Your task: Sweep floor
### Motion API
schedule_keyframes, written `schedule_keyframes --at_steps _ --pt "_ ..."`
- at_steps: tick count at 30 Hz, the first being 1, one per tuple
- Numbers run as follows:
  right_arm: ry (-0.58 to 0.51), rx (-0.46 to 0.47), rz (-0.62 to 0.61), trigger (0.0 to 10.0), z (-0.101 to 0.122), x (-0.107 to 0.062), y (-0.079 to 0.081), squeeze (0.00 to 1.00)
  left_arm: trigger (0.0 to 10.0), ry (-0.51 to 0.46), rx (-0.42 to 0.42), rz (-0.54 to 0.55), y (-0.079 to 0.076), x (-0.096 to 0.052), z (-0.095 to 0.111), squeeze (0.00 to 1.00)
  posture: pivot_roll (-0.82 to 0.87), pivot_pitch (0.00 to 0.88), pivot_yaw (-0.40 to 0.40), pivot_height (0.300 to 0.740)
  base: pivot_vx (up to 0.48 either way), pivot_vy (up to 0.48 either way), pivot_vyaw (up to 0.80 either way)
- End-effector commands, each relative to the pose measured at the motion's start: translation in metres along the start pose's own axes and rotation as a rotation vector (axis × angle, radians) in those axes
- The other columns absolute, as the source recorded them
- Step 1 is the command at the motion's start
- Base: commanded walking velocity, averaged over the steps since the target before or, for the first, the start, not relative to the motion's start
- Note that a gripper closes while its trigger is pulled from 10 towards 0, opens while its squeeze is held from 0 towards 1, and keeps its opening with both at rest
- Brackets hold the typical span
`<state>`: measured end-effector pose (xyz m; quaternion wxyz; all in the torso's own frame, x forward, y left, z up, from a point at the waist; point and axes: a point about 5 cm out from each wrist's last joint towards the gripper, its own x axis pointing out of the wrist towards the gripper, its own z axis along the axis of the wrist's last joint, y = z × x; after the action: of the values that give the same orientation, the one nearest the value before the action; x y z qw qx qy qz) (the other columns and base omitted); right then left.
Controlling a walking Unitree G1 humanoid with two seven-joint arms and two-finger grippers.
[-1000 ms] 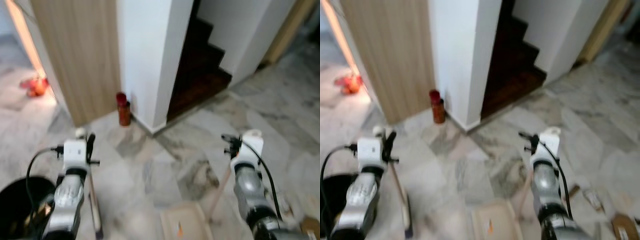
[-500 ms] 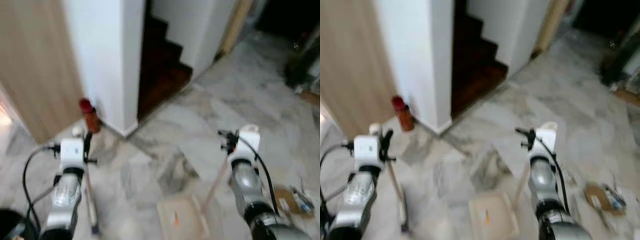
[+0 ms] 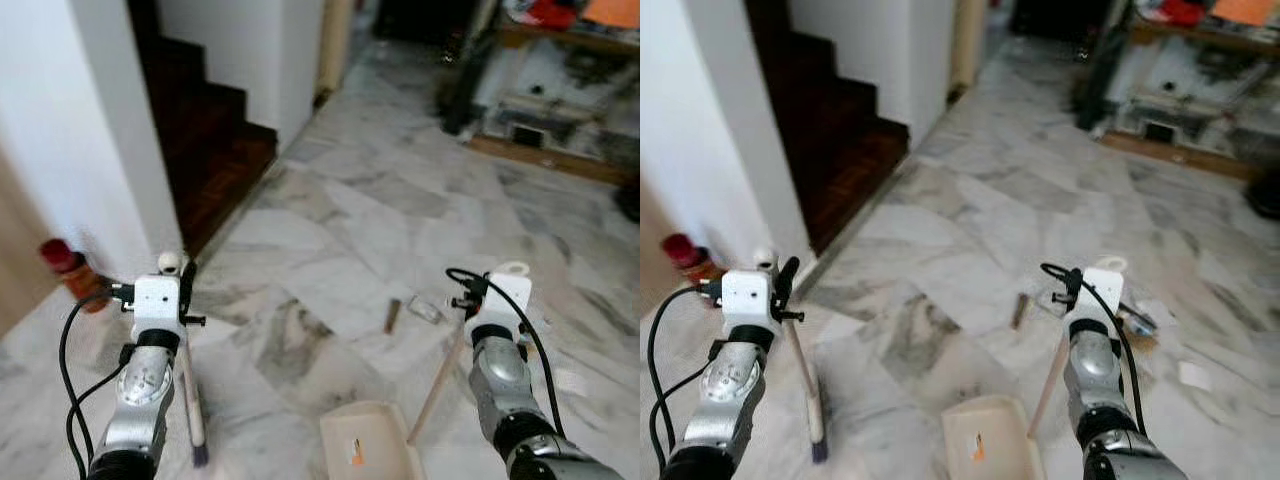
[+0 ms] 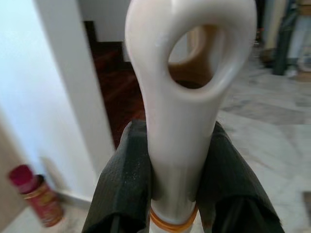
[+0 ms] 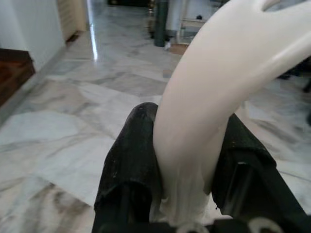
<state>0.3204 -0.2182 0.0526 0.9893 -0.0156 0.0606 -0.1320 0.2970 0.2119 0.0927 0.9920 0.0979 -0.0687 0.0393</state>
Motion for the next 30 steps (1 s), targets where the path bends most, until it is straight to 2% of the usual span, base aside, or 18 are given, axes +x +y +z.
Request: schedule_keyframes --at_steps 1,23,27,30 --pt "-0.024 0.003 -0.004 10.0 0.006 0.003 0.000 0.00 10.0 -0.042 0.011 -0.013 -0.001 0.005 0.008 0.00 0.11 0.000 -0.069 0.740 0.000 0.000 -0.79" --pt "-0.027 0.013 -0.017 10.0 0.006 0.003 -0.001 0.00 10.0 -0.043 0.005 -0.046 -0.005 0.012 0.011 0.00 0.08 0.000 -0.062 0.740 0.000 0.000 -0.78" --pt "-0.032 0.015 -0.007 10.0 0.008 0.003 0.003 0.00 10.0 -0.049 0.003 -0.040 -0.006 0.014 0.012 0.00 0.04 0.000 -0.063 0.740 0.000 -0.396 -0.77" --pt "-0.068 0.021 -0.002 10.0 0.014 0.004 0.008 0.00 10.0 -0.043 -0.005 -0.049 -0.005 0.015 0.011 0.00 -0.02 0.000 -0.033 0.740 0.000 -0.240 0.00"
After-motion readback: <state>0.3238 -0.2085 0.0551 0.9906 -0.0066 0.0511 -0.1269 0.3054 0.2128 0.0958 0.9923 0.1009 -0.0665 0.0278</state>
